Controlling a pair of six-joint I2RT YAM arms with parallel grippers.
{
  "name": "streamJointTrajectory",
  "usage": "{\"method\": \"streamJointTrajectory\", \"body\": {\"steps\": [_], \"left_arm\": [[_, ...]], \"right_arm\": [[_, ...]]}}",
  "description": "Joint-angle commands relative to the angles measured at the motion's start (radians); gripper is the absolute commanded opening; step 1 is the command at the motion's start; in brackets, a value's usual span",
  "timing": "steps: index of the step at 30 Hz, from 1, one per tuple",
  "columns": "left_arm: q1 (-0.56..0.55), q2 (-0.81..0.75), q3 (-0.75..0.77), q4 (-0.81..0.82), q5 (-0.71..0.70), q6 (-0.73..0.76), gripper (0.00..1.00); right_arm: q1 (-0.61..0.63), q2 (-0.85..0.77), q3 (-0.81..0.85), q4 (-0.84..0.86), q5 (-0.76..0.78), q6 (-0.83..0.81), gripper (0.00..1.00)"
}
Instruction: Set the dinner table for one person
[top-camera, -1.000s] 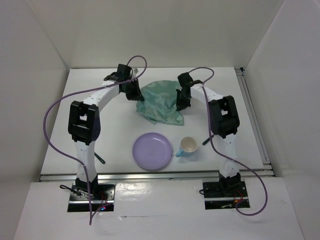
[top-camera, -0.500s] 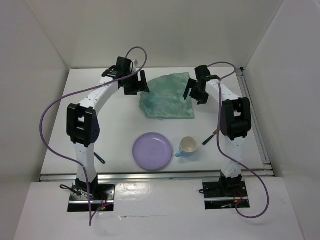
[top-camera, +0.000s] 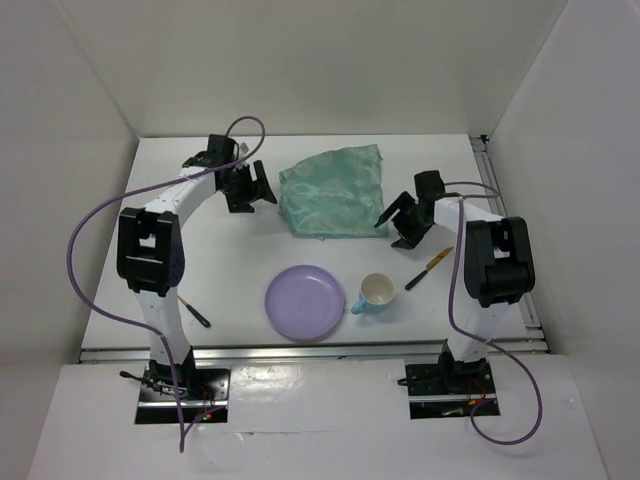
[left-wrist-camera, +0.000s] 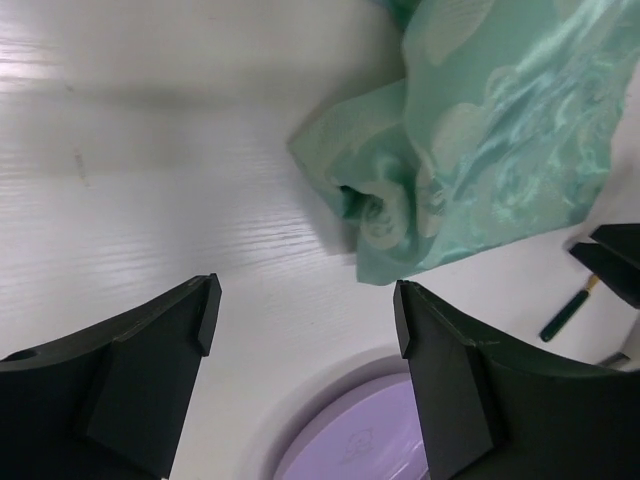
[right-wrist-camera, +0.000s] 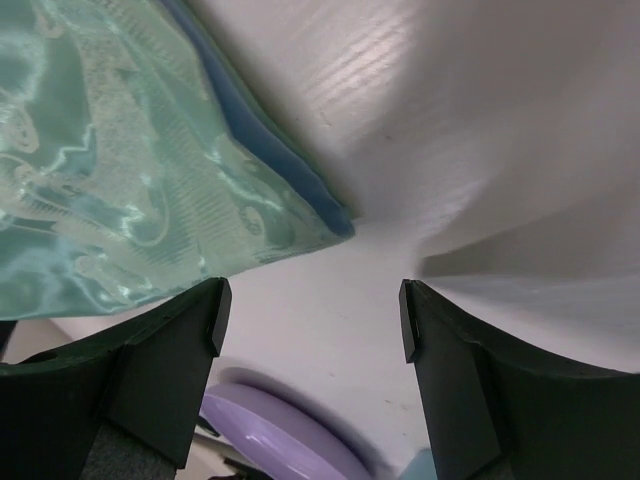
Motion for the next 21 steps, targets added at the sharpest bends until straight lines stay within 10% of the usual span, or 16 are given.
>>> {"method": "streamJointTrajectory", "body": {"steps": [1, 12, 21], "left_arm": [[-0.016, 0.007, 0.011, 0.113, 0.131, -0.042, 0.87], [-0.027, 0.094, 0.017, 0.211, 0.231, -0.113, 0.73], [-0.045, 0.15, 0.078, 0.192, 0.21, -0.122, 0.32]], "right_arm": [[0.017, 0.012, 0.002, 0.144, -0.081, 0.097, 0.8], [0.088, 0.148, 0.067, 0.189, -0.004, 0.178, 0.62], [0.108, 0.164, 0.142, 0.156, 0.073, 0.166, 0.0]]}}
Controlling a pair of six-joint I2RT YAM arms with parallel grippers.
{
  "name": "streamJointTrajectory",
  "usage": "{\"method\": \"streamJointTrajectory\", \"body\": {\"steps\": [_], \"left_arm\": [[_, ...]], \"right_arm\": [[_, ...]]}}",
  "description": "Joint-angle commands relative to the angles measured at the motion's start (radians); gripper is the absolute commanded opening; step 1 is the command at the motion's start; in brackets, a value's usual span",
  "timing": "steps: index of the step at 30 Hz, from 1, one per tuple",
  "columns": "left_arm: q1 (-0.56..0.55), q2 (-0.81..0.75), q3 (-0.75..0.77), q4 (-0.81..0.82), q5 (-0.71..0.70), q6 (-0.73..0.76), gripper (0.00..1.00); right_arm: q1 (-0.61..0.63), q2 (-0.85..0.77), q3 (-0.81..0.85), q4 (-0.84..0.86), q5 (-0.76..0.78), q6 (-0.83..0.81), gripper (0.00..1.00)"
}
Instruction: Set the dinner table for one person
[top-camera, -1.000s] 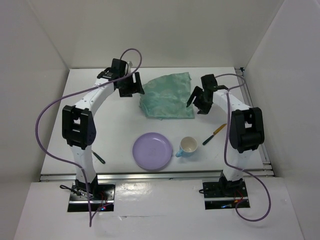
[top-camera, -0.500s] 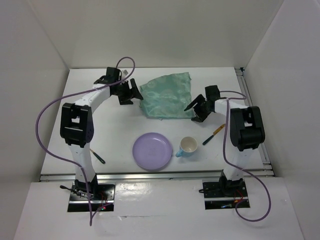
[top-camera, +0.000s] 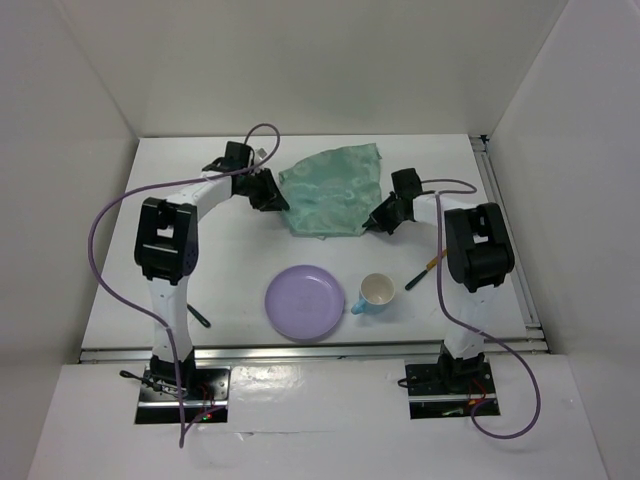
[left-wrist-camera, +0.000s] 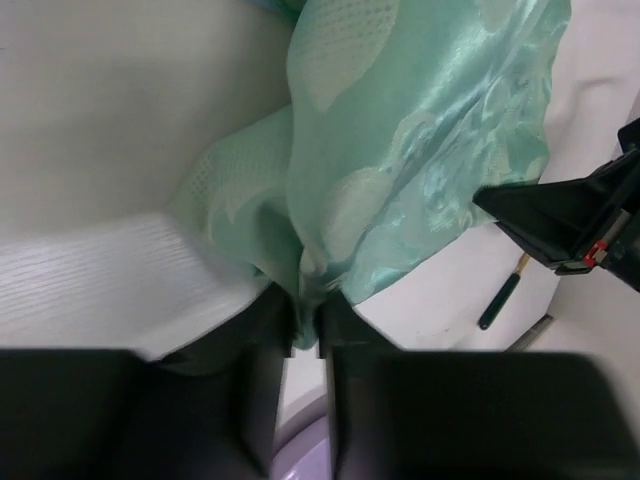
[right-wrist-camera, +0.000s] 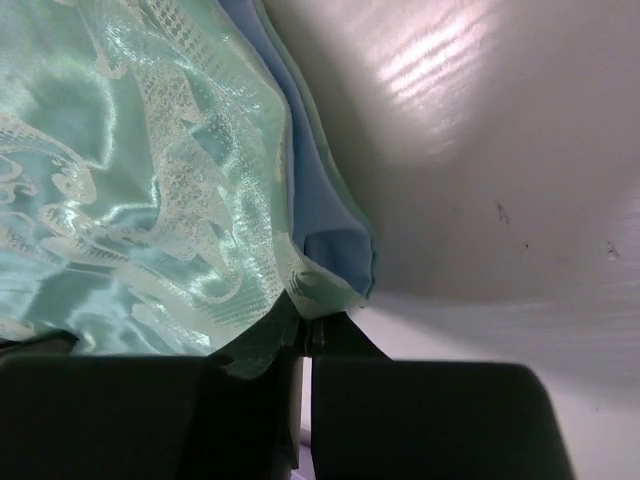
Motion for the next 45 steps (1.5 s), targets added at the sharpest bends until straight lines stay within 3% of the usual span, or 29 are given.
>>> {"method": "streamJointTrajectory", "body": {"steps": [1, 3, 7, 13, 17, 18, 19, 20, 21, 23, 25, 27, 31, 34, 36, 41, 43, 45], "left_arm": [[-0.005, 0.005, 0.074, 0.012, 0.017, -0.006, 0.25], [-0.005, 0.015, 0.091, 0.003, 0.004, -0.006, 0.0], [-0.005, 0.024, 0.16, -0.038, -0.022, -0.006, 0.0], [0.033, 0.024, 0.414, -0.139, -0.051, 0.047, 0.0], [0.033, -0.001, 0.625, -0.237, -0.1, 0.145, 0.0], [0.033, -0.013, 0.64, -0.247, -0.1, 0.161, 0.02], [0.033, -0.022, 0.651, -0.262, -0.1, 0.175, 0.19], [0.033, -0.034, 0.651, -0.262, -0.071, 0.201, 0.4], [0.033, -0.054, 0.651, -0.277, -0.056, 0.211, 0.73], [0.033, -0.074, 0.613, -0.31, -0.045, 0.227, 0.88], [0.033, -0.117, 0.567, -0.333, -0.081, 0.239, 0.9], [0.051, -0.162, 0.45, -0.343, -0.147, 0.25, 0.83], [0.096, -0.313, 0.155, -0.261, -0.243, 0.184, 0.48], [0.151, -0.262, 0.082, -0.265, -0.127, 0.086, 0.4], [0.151, -0.219, 0.059, -0.287, -0.102, 0.046, 0.4], [0.151, -0.104, 0.042, -0.247, -0.11, -0.049, 0.52], [0.151, -0.044, 0.086, -0.247, -0.141, -0.06, 0.68], [0.151, 0.005, 0.167, -0.27, -0.155, -0.06, 0.76]], "right_arm": [[0.007, -0.018, 0.058, -0.029, 0.08, -0.012, 0.0], [0.016, -0.05, 0.081, -0.039, 0.101, -0.036, 0.0], [0.016, -0.084, 0.149, -0.05, 0.114, -0.111, 0.0], [0.007, -0.03, 0.481, -0.119, 0.061, -0.2, 0.0], [-0.019, -0.184, 0.502, -0.093, 0.123, -0.21, 0.0], [-0.031, -0.22, 0.474, -0.083, 0.135, -0.21, 0.0], [-0.047, -0.257, 0.441, -0.07, 0.135, -0.21, 0.0], [-0.08, -0.29, 0.402, -0.047, 0.146, -0.21, 0.0], [-0.096, -0.345, 0.326, -0.047, 0.146, -0.21, 0.0], [-0.143, -0.378, 0.222, -0.033, 0.146, -0.235, 0.0], [-0.166, -0.389, 0.161, -0.043, 0.094, -0.268, 0.0], [-0.166, -0.389, 0.071, -0.073, 0.094, -0.315, 0.0], [-0.166, -0.435, -0.085, -0.046, 0.072, -0.337, 0.0], [-0.166, -0.444, -0.136, -0.035, 0.063, -0.348, 0.0], [-0.166, -0.444, -0.136, -0.049, 0.063, -0.348, 0.0], [-0.166, -0.444, -0.117, -0.059, 0.063, -0.357, 0.0], [-0.166, -0.444, -0.106, -0.069, 0.052, -0.366, 0.0], [-0.166, -0.435, -0.095, -0.069, 0.052, -0.375, 0.0]]}}
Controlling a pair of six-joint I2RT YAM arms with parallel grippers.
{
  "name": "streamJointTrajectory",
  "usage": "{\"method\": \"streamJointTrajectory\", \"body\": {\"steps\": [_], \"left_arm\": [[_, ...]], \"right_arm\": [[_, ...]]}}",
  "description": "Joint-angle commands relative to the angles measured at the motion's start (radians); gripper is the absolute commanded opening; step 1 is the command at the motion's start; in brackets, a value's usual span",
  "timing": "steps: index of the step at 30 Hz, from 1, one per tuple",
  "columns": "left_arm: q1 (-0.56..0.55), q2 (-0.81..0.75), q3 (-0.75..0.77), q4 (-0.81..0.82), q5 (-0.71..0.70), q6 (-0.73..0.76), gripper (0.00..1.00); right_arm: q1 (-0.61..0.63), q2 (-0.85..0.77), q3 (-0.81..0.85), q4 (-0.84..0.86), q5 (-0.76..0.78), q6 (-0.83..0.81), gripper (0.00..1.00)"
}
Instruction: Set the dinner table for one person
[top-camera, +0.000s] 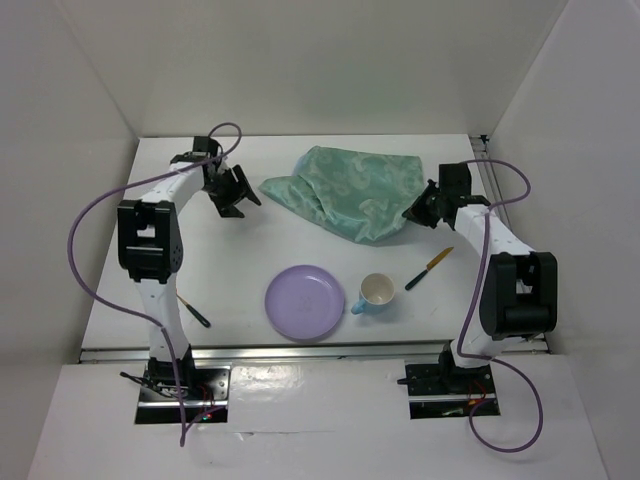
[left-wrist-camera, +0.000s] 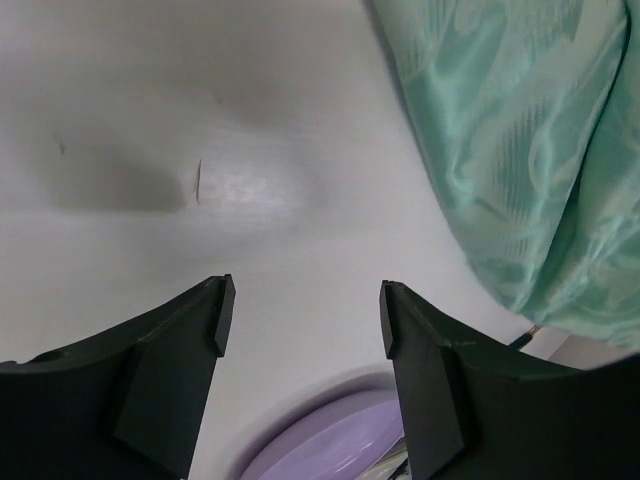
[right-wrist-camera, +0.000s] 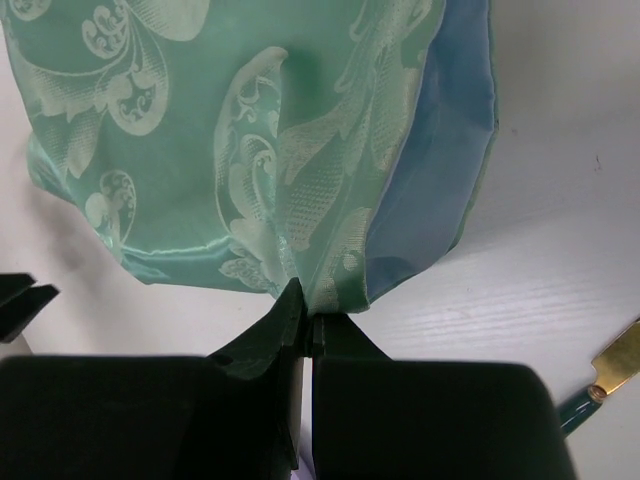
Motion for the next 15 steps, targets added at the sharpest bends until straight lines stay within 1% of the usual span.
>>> {"method": "streamJointTrajectory", "body": {"steps": [1, 3, 5, 8, 9, 12, 13, 15], "left_arm": [[-0.005, 0.072, 0.134, 0.015, -0.013, -0.056, 0.78], [-0.005, 0.137, 0.171, 0.028, -0.013, -0.077, 0.81], [-0.005, 0.171, 0.216, 0.038, -0.013, -0.091, 0.82], [-0.016, 0.215, 0.237, 0.084, -0.013, -0.129, 0.82], [-0.016, 0.243, 0.246, 0.084, -0.013, -0.149, 0.81], [-0.016, 0.307, 0.335, 0.058, -0.025, -0.162, 0.8], [-0.025, 0.348, 0.389, 0.049, -0.034, -0.162, 0.8], [-0.034, 0.382, 0.435, 0.039, -0.034, -0.171, 0.8]], "right_arm": [[0.005, -0.019, 0.055, 0.01, -0.009, -0.029, 0.0], [0.005, -0.019, 0.055, 0.01, -0.009, -0.029, 0.0], [0.005, -0.019, 0.045, 0.01, -0.018, -0.029, 0.0], [0.005, -0.019, 0.045, 0.001, -0.018, -0.029, 0.0], [0.005, -0.019, 0.045, 0.001, -0.018, -0.029, 0.0], [0.005, -0.028, 0.045, 0.001, -0.028, -0.029, 0.0], [0.005, -0.028, 0.045, -0.008, -0.028, -0.029, 0.0], [0.005, -0.028, 0.045, -0.008, -0.028, -0.029, 0.0]]}}
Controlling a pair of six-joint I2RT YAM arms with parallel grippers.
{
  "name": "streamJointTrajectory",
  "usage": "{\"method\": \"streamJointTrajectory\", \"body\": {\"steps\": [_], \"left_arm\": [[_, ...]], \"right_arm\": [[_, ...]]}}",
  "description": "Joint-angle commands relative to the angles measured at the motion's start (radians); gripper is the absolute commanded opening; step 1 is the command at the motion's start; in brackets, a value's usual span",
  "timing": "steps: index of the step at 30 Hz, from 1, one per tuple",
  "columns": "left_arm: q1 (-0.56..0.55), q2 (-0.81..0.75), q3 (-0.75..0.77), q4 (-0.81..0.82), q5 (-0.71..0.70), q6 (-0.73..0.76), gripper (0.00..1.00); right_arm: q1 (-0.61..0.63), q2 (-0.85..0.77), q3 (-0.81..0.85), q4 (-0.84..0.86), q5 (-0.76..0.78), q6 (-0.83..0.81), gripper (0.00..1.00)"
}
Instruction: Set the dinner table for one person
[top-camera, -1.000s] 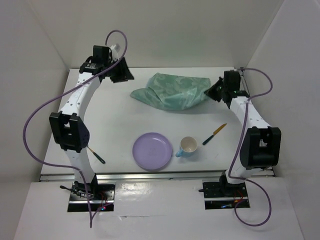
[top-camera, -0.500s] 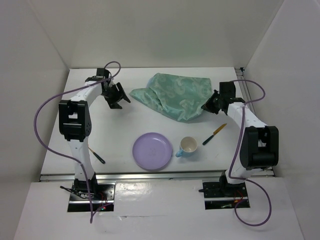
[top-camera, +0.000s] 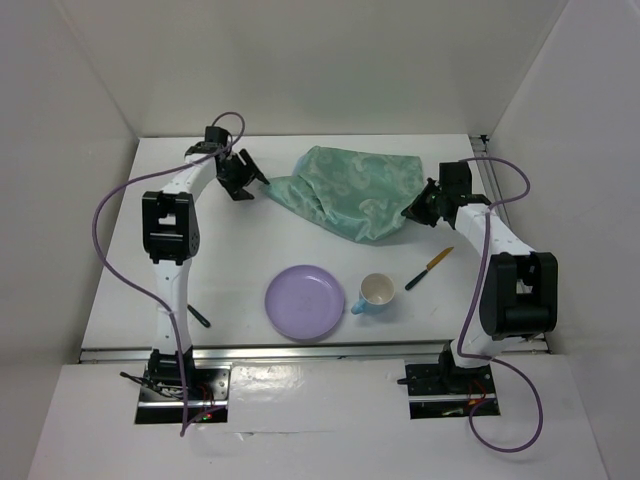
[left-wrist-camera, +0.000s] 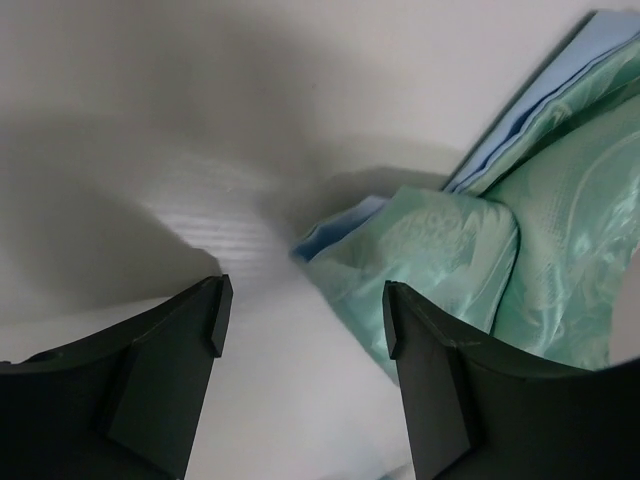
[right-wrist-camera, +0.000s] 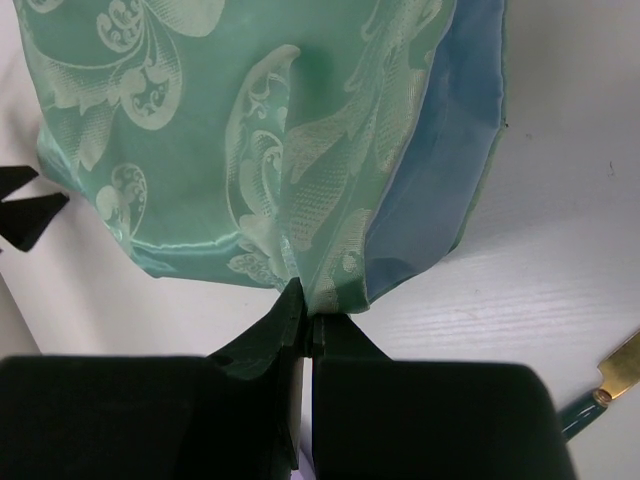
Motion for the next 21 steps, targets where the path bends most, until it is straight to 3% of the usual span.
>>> {"method": "streamJointTrajectory", "body": {"steps": [1, 5, 8, 9, 12, 17, 21], "left_arm": [[-0.022, 0.088, 0.113, -0.008, -0.012, -0.032, 0.78], [-0.043, 0.118, 0.151, 0.014, -0.001, -0.063, 0.73], [-0.056, 0.141, 0.165, 0.023, 0.008, -0.063, 0.47], [-0.056, 0.13, 0.165, 0.023, 0.008, -0.073, 0.26], [-0.056, 0.093, 0.142, 0.023, -0.006, -0.064, 0.04], [0.015, -0.041, 0.168, -0.008, -0.03, -0.012, 0.0], [0.096, -0.167, 0.222, -0.029, -0.006, 0.032, 0.0]], "right_arm": [[0.005, -0.028, 0.031, -0.006, -0.006, -0.025, 0.0], [0.005, -0.028, 0.031, -0.015, -0.006, -0.025, 0.0], [0.005, -0.028, 0.031, -0.015, -0.006, -0.025, 0.0], [0.005, -0.028, 0.031, -0.015, -0.006, -0.025, 0.0], [0.005, -0.028, 0.031, -0.015, -0.006, -0.025, 0.0], [0.005, -0.019, 0.083, -0.048, 0.006, -0.046, 0.0], [-0.014, 0.051, 0.293, -0.087, 0.007, -0.089, 0.0]]}}
